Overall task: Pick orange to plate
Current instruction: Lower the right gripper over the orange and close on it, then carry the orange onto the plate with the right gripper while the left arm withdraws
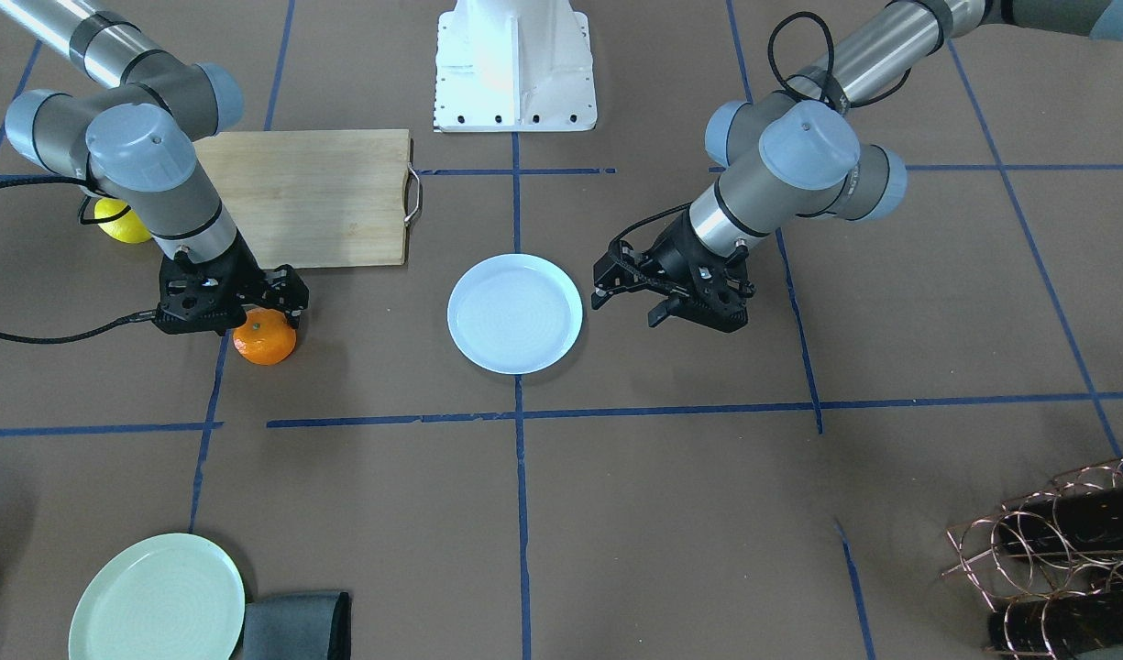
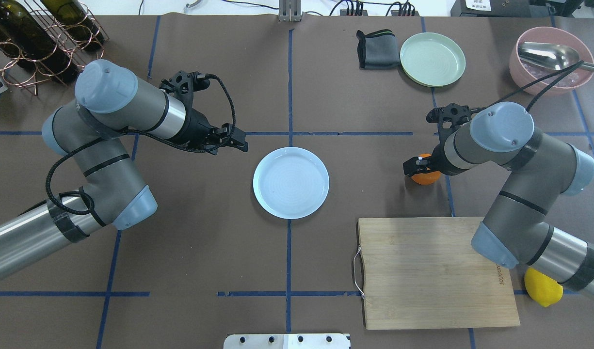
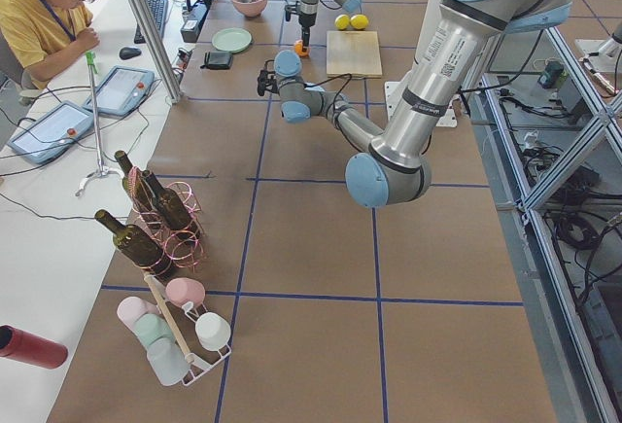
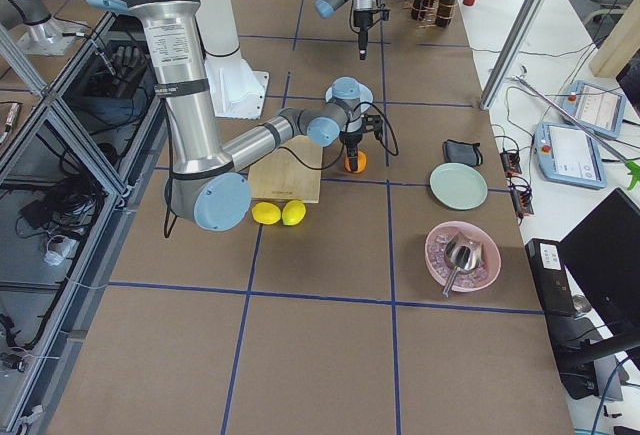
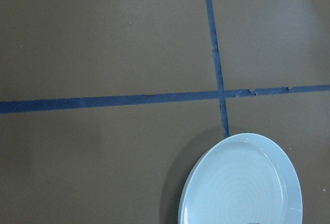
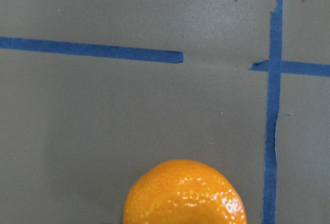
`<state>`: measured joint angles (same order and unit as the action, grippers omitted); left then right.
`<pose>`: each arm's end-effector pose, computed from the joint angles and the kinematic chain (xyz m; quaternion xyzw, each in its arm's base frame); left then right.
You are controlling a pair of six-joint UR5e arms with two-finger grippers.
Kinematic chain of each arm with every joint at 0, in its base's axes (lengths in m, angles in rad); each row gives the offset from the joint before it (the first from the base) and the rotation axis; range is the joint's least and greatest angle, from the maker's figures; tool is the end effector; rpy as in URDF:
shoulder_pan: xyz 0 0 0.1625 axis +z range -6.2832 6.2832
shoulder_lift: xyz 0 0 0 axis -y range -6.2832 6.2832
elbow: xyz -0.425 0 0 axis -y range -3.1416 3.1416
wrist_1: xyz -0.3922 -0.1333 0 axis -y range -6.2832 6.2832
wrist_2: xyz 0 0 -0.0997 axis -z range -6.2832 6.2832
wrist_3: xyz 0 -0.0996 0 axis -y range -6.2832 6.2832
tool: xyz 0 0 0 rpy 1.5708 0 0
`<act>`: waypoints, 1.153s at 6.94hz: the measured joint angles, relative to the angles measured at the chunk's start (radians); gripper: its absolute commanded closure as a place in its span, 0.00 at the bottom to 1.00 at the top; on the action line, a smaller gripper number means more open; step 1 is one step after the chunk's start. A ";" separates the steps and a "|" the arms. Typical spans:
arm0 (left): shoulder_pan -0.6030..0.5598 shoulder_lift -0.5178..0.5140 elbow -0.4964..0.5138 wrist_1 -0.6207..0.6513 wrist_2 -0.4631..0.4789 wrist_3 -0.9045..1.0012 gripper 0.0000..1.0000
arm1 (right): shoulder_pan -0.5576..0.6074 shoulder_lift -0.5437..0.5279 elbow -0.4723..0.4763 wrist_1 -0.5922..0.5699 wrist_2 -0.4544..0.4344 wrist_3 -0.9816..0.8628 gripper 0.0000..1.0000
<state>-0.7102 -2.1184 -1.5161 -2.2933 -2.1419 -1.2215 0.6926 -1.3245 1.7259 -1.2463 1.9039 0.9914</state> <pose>0.4638 -0.5036 0.2755 0.0773 0.5896 0.0169 0.8038 -0.3987 -0.4617 0.4257 0.0833 -0.3737 -0.0066 0.9238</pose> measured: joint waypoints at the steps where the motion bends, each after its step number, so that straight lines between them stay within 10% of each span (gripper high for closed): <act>1: 0.000 0.001 -0.001 0.000 0.000 0.000 0.10 | -0.001 0.010 -0.011 0.000 0.000 0.002 0.00; 3: 0.000 0.004 -0.006 0.000 0.000 0.001 0.10 | -0.002 0.021 -0.032 0.002 -0.001 0.001 0.05; 6: -0.002 0.007 -0.018 0.000 0.001 0.000 0.09 | -0.001 0.023 -0.041 0.002 -0.001 0.002 0.98; 8: -0.030 0.024 -0.077 0.003 -0.008 -0.001 0.08 | -0.001 0.072 -0.036 -0.011 0.004 0.024 1.00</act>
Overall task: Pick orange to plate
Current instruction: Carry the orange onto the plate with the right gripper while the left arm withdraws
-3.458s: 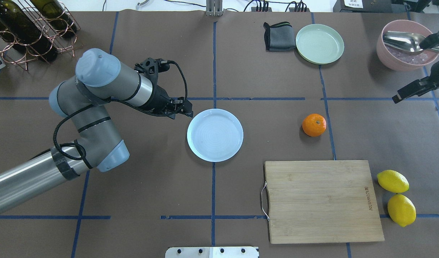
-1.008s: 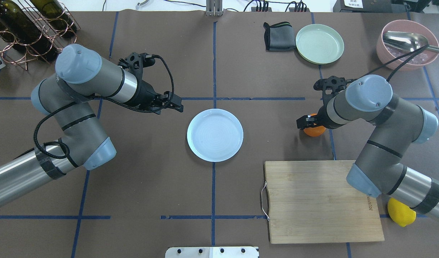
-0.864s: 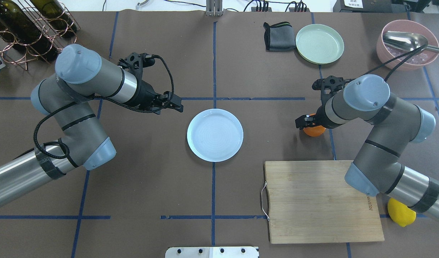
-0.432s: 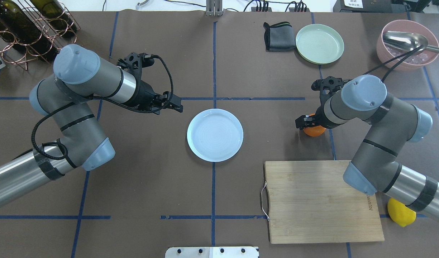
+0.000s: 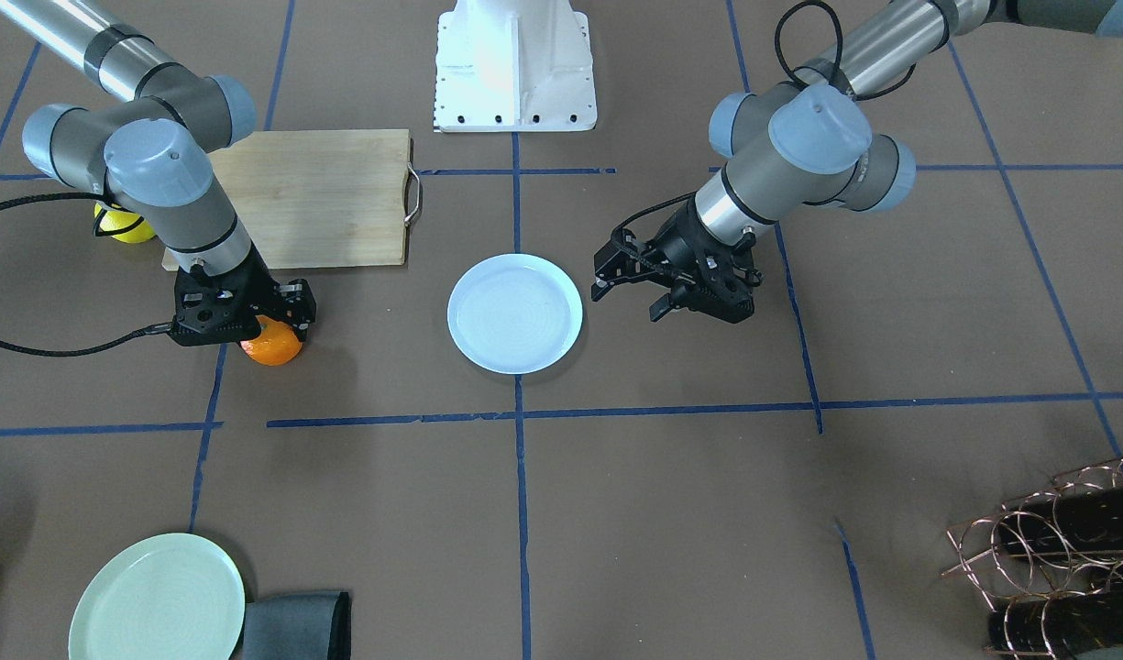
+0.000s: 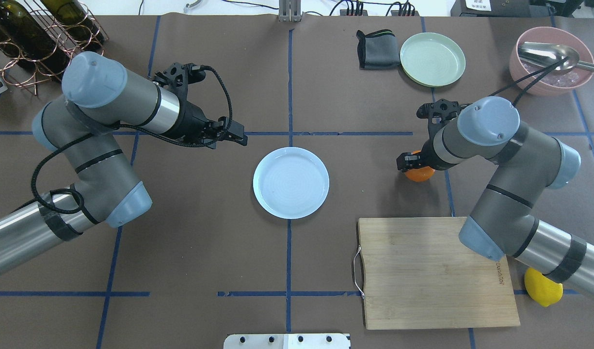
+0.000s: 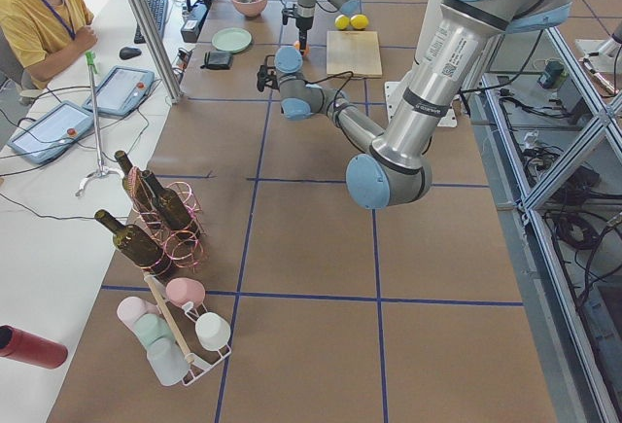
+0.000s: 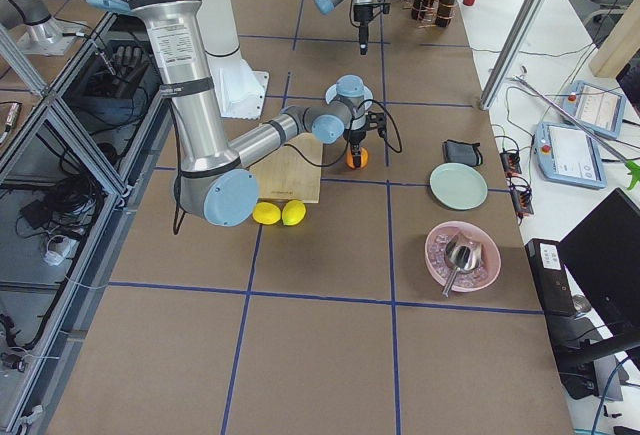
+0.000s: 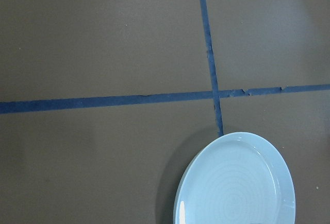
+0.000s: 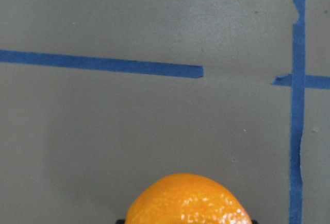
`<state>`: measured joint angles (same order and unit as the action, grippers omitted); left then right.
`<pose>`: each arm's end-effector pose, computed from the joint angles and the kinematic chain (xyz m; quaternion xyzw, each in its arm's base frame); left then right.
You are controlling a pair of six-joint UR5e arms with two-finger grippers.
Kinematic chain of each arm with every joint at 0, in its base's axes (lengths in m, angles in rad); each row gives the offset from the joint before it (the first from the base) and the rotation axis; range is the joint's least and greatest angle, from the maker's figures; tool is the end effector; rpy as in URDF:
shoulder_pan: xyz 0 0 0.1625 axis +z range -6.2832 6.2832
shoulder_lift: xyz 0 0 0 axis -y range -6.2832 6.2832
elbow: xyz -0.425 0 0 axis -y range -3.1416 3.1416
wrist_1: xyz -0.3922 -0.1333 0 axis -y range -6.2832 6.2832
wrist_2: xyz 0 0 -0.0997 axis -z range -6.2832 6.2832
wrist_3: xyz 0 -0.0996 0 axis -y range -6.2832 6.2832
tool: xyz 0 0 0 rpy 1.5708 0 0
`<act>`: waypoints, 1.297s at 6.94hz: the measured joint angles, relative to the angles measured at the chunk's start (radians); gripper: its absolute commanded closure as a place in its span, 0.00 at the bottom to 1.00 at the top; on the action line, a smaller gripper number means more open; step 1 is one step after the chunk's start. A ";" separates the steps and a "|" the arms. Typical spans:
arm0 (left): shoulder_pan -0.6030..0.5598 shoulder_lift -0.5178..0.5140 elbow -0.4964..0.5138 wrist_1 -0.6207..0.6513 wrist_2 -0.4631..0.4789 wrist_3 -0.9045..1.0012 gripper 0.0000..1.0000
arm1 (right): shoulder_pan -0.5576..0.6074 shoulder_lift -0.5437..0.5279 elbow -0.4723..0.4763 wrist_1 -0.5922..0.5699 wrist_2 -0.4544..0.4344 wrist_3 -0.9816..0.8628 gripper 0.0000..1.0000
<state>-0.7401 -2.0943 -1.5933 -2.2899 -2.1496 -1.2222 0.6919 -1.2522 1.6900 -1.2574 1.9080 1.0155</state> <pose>0.4321 -0.5014 0.2569 0.0965 0.6039 0.0151 0.7910 -0.4175 -0.4762 0.4005 0.0845 -0.3847 0.0012 0.9192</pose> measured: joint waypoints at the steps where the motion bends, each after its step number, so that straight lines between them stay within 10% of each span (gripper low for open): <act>1: -0.044 0.044 -0.062 0.000 -0.035 0.002 0.08 | -0.009 0.067 -0.002 -0.025 0.002 0.059 1.00; 4: -0.211 0.222 -0.194 -0.022 -0.201 0.017 0.08 | -0.106 0.295 -0.080 -0.071 -0.006 0.273 0.98; 9: -0.236 0.294 -0.205 -0.063 -0.207 0.017 0.05 | -0.215 0.463 -0.243 -0.069 -0.133 0.355 0.89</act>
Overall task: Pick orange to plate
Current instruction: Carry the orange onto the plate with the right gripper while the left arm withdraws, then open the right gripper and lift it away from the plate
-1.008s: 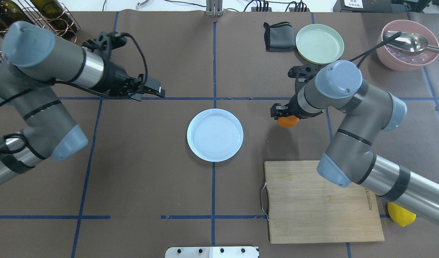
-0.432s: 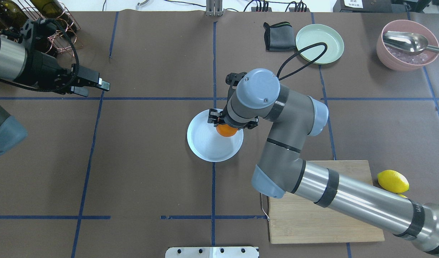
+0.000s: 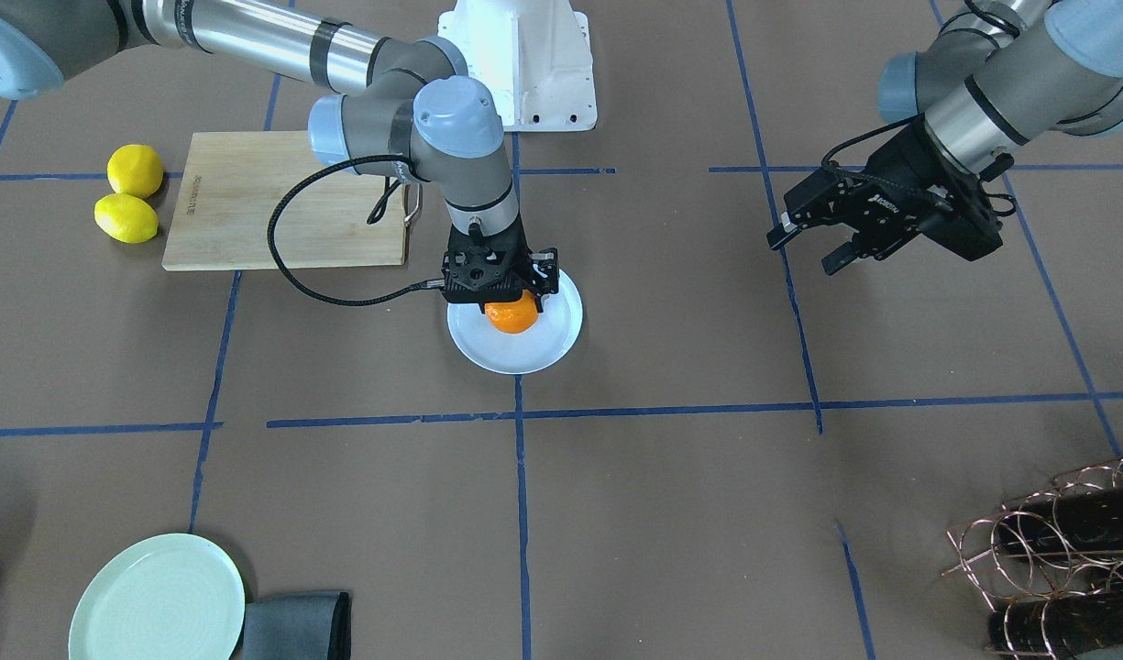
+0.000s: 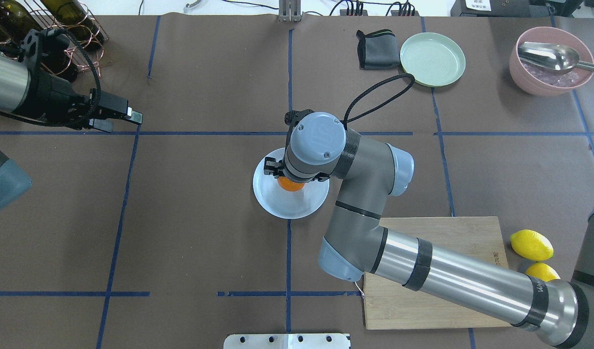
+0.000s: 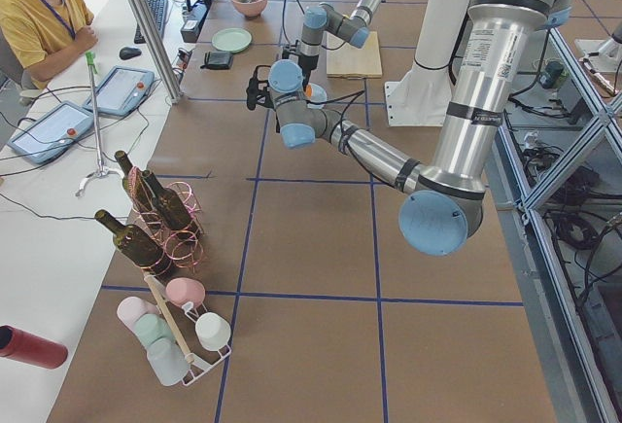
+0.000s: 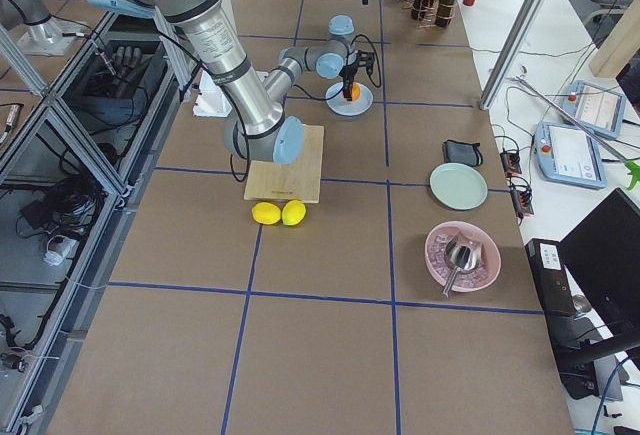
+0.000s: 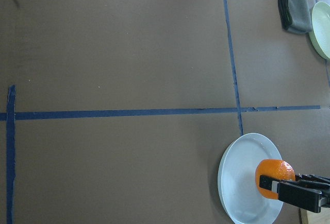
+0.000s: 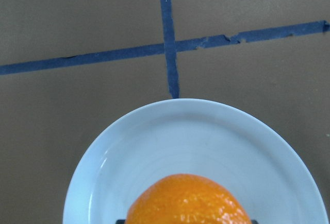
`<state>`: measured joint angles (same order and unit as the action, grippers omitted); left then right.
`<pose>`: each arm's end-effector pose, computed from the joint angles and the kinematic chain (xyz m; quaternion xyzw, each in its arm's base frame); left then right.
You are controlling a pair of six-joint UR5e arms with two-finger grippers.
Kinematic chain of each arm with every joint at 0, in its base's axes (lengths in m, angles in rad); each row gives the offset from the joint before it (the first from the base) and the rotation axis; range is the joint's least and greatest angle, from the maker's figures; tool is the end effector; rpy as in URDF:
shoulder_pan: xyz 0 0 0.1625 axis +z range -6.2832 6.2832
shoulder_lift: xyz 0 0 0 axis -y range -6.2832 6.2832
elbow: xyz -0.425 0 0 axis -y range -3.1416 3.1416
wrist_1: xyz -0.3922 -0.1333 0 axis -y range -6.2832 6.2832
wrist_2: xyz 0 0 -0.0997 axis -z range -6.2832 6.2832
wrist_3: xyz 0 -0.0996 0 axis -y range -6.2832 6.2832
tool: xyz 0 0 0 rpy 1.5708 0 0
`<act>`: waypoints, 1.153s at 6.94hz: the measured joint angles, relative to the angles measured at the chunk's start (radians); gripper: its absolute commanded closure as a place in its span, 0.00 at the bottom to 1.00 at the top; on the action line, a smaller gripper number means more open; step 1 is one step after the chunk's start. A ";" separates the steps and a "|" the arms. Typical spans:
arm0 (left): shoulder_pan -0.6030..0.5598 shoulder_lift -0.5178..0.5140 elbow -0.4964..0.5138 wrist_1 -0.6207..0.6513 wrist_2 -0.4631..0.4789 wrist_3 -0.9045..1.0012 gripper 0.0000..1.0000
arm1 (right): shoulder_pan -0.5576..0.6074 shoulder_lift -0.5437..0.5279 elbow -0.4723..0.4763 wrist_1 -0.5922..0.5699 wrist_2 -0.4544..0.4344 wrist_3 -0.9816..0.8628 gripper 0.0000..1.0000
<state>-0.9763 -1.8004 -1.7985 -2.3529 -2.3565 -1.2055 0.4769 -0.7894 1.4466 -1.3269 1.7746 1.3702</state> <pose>0.2547 -0.4889 0.3318 0.0894 0.6140 -0.0141 0.7841 -0.6128 -0.4440 0.2070 0.0576 -0.4390 0.0795 0.8931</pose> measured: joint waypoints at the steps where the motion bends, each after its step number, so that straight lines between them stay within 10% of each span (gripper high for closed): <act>1: 0.002 -0.001 0.001 0.000 0.001 0.000 0.05 | -0.004 0.005 -0.011 0.000 -0.008 -0.001 0.56; 2: 0.003 -0.003 0.002 0.000 0.001 0.000 0.05 | -0.008 0.007 -0.018 -0.001 -0.018 -0.004 0.12; 3: 0.003 -0.004 0.002 0.000 0.002 0.000 0.05 | -0.010 0.007 -0.021 -0.003 -0.023 -0.007 0.00; 8: 0.000 0.000 0.011 -0.001 0.003 0.001 0.05 | 0.041 -0.045 0.072 -0.011 0.032 -0.013 0.00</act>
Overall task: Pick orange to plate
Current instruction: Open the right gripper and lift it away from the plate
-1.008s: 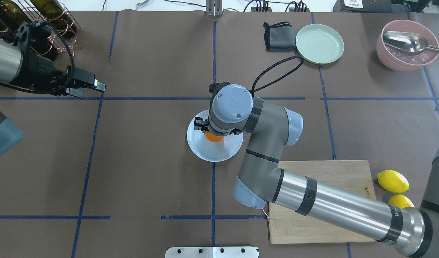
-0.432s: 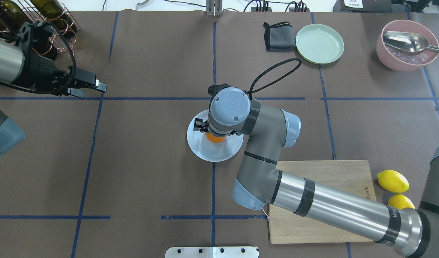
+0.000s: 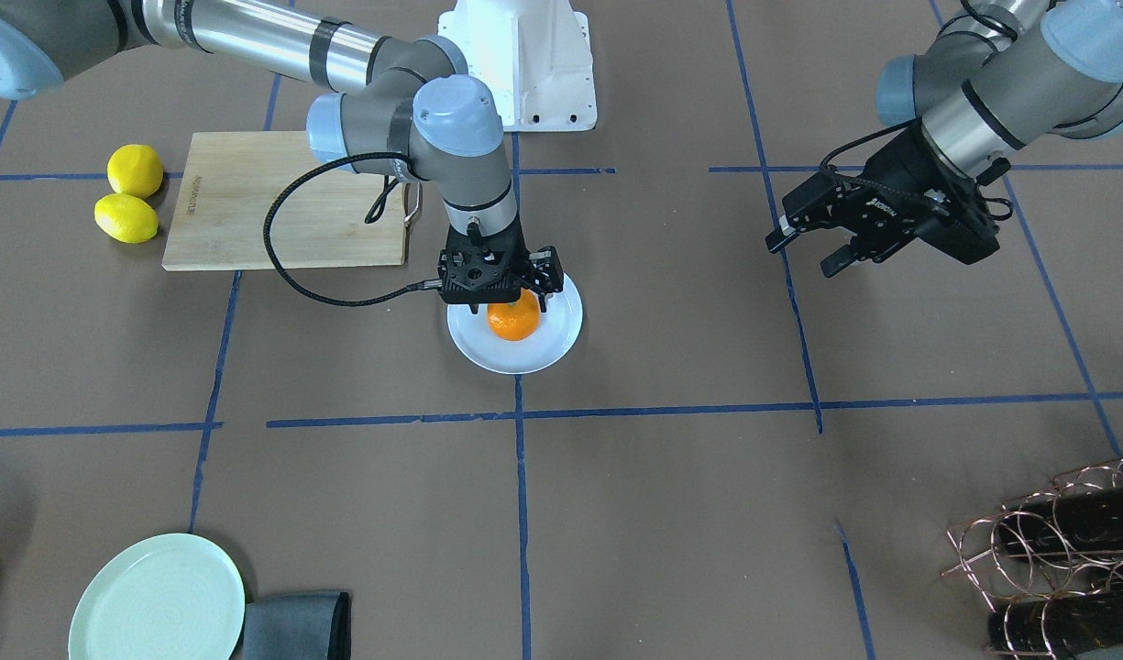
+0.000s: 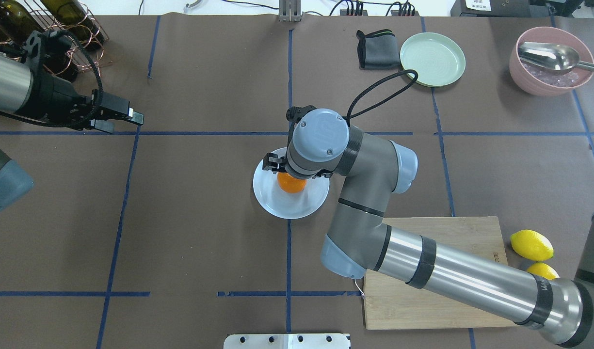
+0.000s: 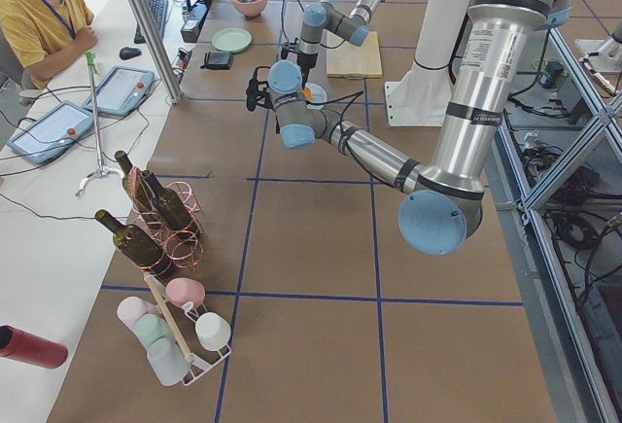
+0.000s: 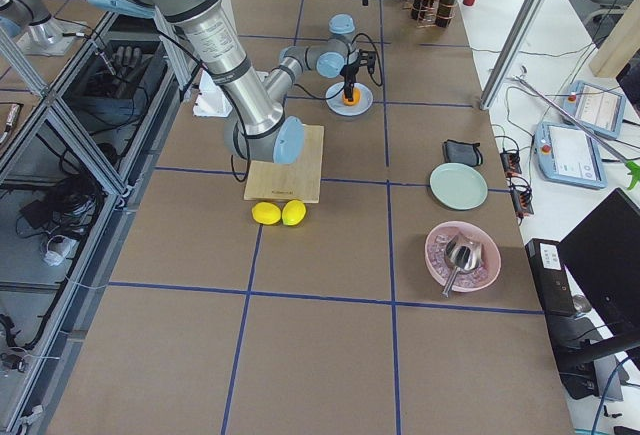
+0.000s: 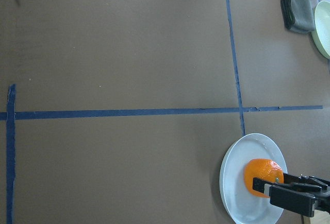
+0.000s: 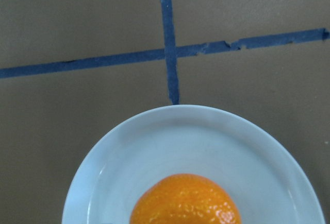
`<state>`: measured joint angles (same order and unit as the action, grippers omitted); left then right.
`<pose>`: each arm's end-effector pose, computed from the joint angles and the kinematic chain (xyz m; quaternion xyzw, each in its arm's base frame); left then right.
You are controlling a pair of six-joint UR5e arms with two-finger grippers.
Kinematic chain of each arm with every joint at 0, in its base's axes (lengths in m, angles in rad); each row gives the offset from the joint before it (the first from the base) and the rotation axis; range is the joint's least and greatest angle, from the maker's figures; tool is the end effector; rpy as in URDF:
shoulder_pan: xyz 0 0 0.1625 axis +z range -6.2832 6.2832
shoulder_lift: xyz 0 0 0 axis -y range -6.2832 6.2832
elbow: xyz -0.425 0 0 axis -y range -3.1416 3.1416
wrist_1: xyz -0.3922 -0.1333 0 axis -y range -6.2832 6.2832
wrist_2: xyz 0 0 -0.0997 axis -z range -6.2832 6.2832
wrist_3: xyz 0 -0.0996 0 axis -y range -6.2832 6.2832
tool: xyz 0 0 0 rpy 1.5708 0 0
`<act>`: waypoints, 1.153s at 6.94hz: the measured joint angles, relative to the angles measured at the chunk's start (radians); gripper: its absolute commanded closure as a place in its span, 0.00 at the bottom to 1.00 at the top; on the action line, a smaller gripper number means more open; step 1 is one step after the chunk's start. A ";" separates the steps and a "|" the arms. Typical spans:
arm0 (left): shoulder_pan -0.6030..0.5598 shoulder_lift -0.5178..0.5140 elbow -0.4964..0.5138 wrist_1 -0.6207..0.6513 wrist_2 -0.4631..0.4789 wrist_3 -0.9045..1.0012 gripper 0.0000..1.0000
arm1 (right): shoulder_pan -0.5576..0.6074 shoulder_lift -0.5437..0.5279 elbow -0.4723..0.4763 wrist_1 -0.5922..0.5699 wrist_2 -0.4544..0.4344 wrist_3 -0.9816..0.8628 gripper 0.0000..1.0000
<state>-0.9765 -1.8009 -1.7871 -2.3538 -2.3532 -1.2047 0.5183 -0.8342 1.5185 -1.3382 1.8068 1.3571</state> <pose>0.2561 -0.4916 0.3367 0.0877 0.6112 -0.0172 0.7864 -0.5769 -0.4557 0.2092 0.0587 -0.4482 0.0836 0.8881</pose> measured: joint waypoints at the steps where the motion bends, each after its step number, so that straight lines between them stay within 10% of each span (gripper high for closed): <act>1: -0.011 0.004 0.008 0.000 0.004 0.001 0.05 | 0.072 -0.072 0.083 -0.002 0.089 -0.020 0.00; 5: -0.129 0.170 0.050 0.011 0.049 0.474 0.05 | 0.552 -0.364 0.252 -0.053 0.546 -0.474 0.00; 8: -0.356 0.261 0.067 0.188 0.046 0.954 0.05 | 0.797 -0.469 0.236 -0.286 0.576 -1.011 0.00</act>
<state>-1.3325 -1.5400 -1.7204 -2.1662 -2.3072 -0.2510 1.3154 -1.3036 1.7544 -1.6238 2.3831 0.3465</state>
